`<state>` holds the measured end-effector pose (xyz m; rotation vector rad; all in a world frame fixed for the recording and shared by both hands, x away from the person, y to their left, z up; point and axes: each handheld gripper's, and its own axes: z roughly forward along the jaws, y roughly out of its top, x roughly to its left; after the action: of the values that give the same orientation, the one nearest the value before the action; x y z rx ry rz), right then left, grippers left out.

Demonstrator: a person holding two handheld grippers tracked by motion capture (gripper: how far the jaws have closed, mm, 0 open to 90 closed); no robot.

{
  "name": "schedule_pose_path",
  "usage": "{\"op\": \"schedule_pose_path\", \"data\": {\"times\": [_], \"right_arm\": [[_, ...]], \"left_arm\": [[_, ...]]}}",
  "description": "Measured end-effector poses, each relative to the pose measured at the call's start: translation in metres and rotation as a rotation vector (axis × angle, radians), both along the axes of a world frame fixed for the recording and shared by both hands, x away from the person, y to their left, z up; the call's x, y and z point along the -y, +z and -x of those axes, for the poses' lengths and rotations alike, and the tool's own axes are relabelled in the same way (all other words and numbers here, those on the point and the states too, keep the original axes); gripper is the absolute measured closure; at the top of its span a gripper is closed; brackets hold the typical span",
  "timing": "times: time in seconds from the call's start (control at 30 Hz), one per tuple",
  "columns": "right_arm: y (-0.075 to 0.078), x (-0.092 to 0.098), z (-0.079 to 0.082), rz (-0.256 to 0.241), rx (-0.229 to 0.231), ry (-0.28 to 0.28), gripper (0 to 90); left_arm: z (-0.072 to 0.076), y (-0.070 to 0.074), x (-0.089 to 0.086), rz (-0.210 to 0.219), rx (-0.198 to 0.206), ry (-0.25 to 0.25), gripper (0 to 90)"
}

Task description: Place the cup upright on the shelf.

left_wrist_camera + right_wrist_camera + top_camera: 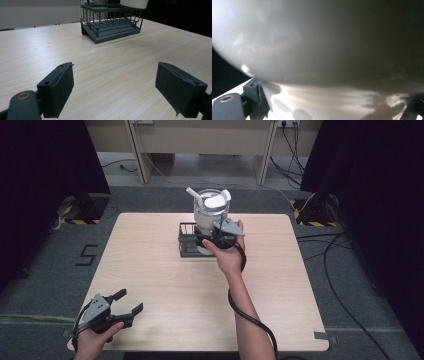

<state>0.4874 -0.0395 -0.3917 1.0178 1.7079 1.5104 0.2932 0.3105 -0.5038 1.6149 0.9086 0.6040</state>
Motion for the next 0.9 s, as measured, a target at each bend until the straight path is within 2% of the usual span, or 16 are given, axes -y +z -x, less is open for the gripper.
{"op": "schedule_pose_path", "data": {"times": [0.9], "right_arm": [[0.011,0.008,-0.034,-0.020,-0.014,-0.080,11.1]], "left_arm": [[-0.001,0.000,-0.001,0.000,-0.002,0.006,14.6]]}}
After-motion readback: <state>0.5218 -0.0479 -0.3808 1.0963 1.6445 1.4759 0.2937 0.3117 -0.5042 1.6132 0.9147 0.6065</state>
